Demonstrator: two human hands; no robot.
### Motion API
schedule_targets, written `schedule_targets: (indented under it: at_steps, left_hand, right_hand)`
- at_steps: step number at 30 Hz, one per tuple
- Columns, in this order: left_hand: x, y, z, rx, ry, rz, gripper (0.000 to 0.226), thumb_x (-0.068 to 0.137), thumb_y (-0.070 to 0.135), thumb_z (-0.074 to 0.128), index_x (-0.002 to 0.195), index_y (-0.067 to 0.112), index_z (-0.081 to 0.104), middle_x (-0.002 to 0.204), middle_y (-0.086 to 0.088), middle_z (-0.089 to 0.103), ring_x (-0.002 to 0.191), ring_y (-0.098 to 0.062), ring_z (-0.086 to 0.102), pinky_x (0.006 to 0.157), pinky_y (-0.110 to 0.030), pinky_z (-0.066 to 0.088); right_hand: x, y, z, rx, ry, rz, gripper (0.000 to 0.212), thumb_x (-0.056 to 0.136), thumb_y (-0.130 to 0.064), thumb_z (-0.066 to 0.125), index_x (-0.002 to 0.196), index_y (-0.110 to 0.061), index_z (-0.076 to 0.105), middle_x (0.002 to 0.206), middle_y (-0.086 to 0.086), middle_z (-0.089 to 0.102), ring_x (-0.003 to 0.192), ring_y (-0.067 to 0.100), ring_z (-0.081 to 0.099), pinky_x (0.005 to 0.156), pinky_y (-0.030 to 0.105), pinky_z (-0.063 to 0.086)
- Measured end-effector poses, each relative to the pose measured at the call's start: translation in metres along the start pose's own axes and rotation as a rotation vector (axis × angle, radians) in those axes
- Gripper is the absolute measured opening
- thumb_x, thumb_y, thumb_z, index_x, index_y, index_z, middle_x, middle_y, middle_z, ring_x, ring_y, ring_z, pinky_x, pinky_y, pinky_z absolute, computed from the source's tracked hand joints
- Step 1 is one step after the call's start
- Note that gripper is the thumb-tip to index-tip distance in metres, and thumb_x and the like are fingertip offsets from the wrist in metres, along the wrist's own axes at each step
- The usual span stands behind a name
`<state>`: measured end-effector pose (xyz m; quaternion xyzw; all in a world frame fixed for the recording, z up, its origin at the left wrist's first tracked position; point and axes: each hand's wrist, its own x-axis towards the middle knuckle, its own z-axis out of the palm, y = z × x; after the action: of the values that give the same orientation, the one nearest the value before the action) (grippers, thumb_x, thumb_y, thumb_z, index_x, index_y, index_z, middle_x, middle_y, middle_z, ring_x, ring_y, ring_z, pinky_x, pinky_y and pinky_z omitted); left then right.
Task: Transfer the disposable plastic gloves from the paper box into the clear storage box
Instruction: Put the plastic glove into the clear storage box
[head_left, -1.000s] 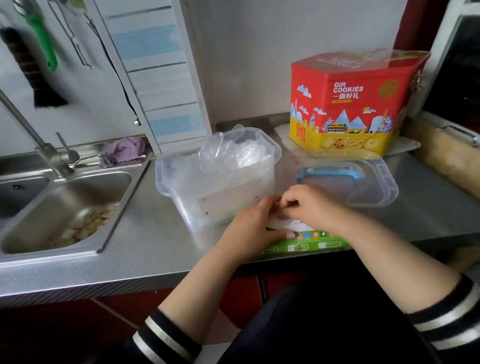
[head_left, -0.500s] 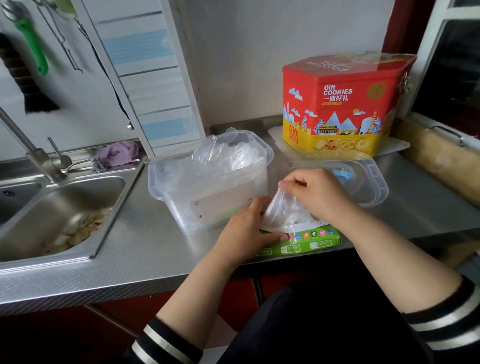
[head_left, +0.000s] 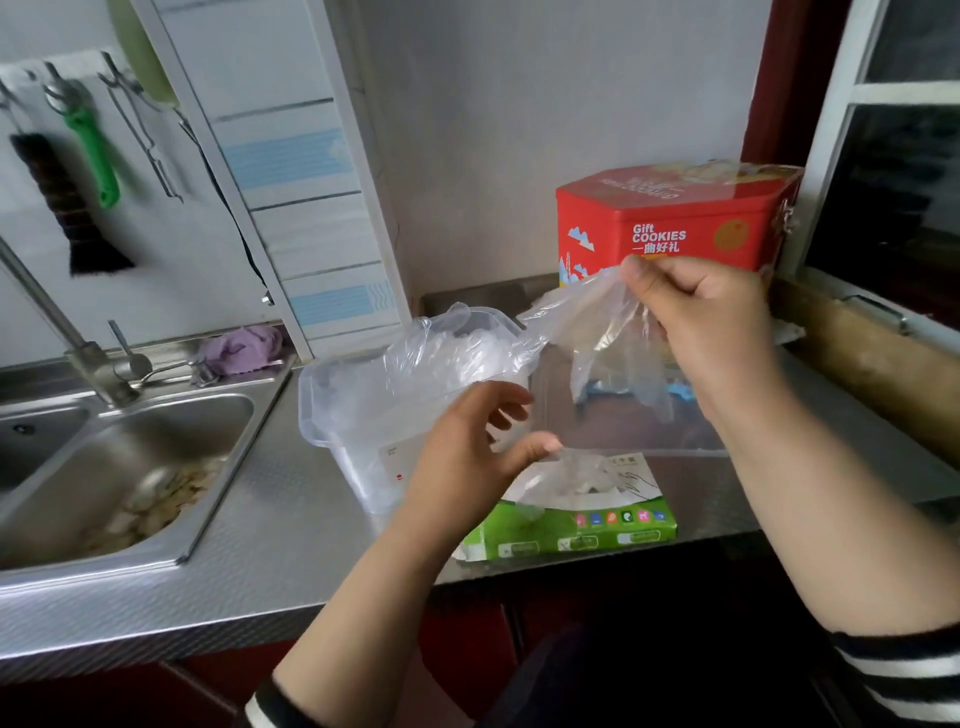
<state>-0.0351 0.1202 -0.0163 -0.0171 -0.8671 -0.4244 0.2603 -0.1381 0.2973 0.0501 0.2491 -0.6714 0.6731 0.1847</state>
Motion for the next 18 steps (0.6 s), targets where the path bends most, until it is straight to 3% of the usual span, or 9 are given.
schedule_targets:
  at_steps: [2, 4, 6, 8, 10, 12, 14, 16, 18]
  left_hand:
    - [0.011, 0.019, -0.009, -0.205, 0.011, -0.07, 0.046, 0.078, 0.071, 0.05, 0.096, 0.031, 0.063, 0.091, 0.011, 0.068, 0.082, -0.005, 0.059, 0.073, -0.02, 0.045]
    - [0.031, 0.031, -0.019, -0.617, -0.12, -0.281, 0.08, 0.08, 0.082, 0.024, 0.103, 0.017, 0.064, 0.101, -0.001, 0.071, 0.09, -0.014, 0.063, 0.079, -0.029, 0.048]
    - [0.051, 0.041, -0.034, -0.962, -0.175, -0.415, 0.083, 0.075, 0.075, 0.027, 0.108, 0.009, 0.064, 0.103, -0.007, 0.071, 0.094, -0.019, 0.066, 0.081, -0.029, 0.052]
    - [0.066, 0.047, -0.046, -1.022, -0.107, -0.376, 0.047, 0.09, 0.052, 0.046, 0.1, 0.01, 0.064, 0.085, -0.003, 0.071, 0.079, -0.014, 0.066, 0.077, -0.026, 0.053]
    - [0.077, 0.045, -0.059, -0.865, 0.056, -0.3, 0.006, 0.095, 0.017, 0.057, 0.093, 0.012, 0.06, 0.071, -0.001, 0.068, 0.061, -0.01, 0.063, 0.065, -0.023, 0.055]
    - [0.084, 0.038, -0.074, -0.639, 0.169, -0.299, 0.015, 0.092, 0.004, 0.061, 0.102, 0.015, 0.057, 0.073, -0.002, 0.068, 0.053, -0.011, 0.062, 0.054, -0.023, 0.053]
    - [0.088, 0.026, -0.089, -0.391, 0.24, -0.32, 0.034, 0.091, 0.005, 0.064, 0.119, 0.017, 0.048, 0.083, -0.005, 0.069, 0.047, -0.01, 0.061, 0.047, -0.023, 0.051]
    - [0.088, 0.009, -0.1, -0.135, 0.25, -0.345, 0.045, 0.091, 0.005, 0.063, 0.126, 0.018, 0.038, 0.089, -0.009, 0.069, 0.042, -0.012, 0.058, 0.042, -0.025, 0.048]
    - [0.087, -0.008, -0.104, 0.088, 0.249, -0.377, 0.037, 0.09, 0.004, 0.057, 0.115, 0.017, 0.035, 0.089, -0.013, 0.069, 0.04, -0.016, 0.057, 0.039, -0.027, 0.048]
  right_hand:
    - [-0.002, -0.005, 0.002, 0.038, 0.018, -0.068, 0.018, 0.087, -0.039, 0.066, 0.075, -0.028, 0.074, 0.068, 0.008, 0.068, 0.066, 0.014, 0.054, 0.066, 0.037, 0.048]
    - [-0.006, -0.009, 0.008, 0.054, 0.004, -0.15, 0.008, 0.088, -0.028, 0.067, 0.087, -0.034, 0.072, 0.07, -0.02, 0.069, 0.07, -0.002, 0.058, 0.07, 0.025, 0.05]
    - [-0.011, -0.011, 0.02, 0.014, -0.041, -0.242, 0.013, 0.087, -0.02, 0.068, 0.099, -0.026, 0.068, 0.075, -0.035, 0.065, 0.075, -0.012, 0.061, 0.073, 0.011, 0.046]
    - [-0.009, -0.011, 0.033, -0.056, -0.095, -0.355, 0.019, 0.086, -0.025, 0.068, 0.105, -0.019, 0.07, 0.082, -0.029, 0.069, 0.081, -0.005, 0.066, 0.074, 0.017, 0.052]
    - [0.0, -0.008, 0.049, -0.199, -0.13, -0.528, 0.027, 0.087, -0.032, 0.065, 0.103, -0.013, 0.074, 0.091, -0.007, 0.074, 0.082, 0.014, 0.071, 0.072, 0.035, 0.057]
    - [0.012, -0.003, 0.069, -0.342, -0.161, -0.668, 0.029, 0.088, -0.034, 0.063, 0.101, -0.012, 0.076, 0.094, 0.002, 0.075, 0.083, 0.021, 0.071, 0.07, 0.038, 0.057]
    - [0.022, 0.001, 0.091, -0.452, -0.228, -0.727, 0.028, 0.087, -0.033, 0.063, 0.104, -0.013, 0.075, 0.099, 0.003, 0.075, 0.087, 0.022, 0.07, 0.073, 0.036, 0.057]
    - [0.026, 0.004, 0.112, -0.551, -0.445, -0.598, 0.036, 0.088, -0.034, 0.064, 0.121, -0.019, 0.067, 0.118, 0.001, 0.069, 0.106, 0.023, 0.065, 0.085, 0.038, 0.054]
    - [0.026, 0.009, 0.13, -0.713, -0.735, -0.424, 0.05, 0.09, -0.041, 0.063, 0.137, -0.03, 0.052, 0.139, -0.004, 0.055, 0.125, 0.019, 0.051, 0.097, 0.034, 0.044]
